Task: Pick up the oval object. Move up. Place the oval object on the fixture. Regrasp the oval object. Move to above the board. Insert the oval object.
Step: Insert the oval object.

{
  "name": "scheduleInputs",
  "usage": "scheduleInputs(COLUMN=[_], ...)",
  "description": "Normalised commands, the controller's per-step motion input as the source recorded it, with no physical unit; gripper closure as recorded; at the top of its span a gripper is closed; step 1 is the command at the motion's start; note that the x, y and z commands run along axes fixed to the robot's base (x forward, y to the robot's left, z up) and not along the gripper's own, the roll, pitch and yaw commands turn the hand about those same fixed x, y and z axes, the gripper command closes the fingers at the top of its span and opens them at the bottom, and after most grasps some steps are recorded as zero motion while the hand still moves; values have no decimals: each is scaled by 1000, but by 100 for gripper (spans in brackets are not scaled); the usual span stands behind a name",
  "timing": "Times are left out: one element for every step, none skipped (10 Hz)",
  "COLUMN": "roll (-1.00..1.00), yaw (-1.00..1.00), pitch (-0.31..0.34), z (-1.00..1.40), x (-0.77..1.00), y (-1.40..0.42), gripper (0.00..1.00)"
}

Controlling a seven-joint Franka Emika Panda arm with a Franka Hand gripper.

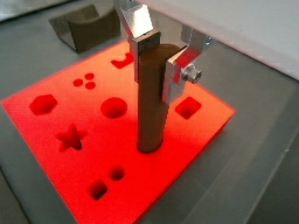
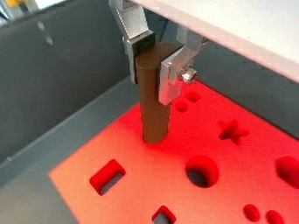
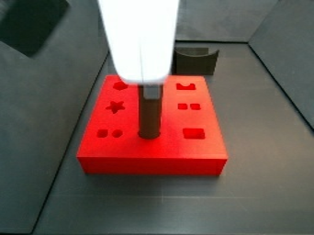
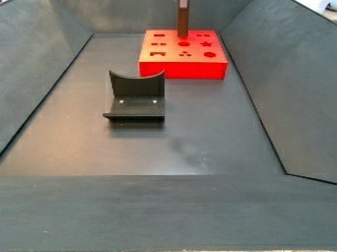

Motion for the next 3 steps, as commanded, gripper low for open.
scheduleInputs(roll=[0, -44, 0], yaw=[0, 0, 0], pitch=[144, 20, 0], z=[-486, -134, 0], x=[200, 54, 0], y=[83, 51, 0], gripper=[100, 100, 100])
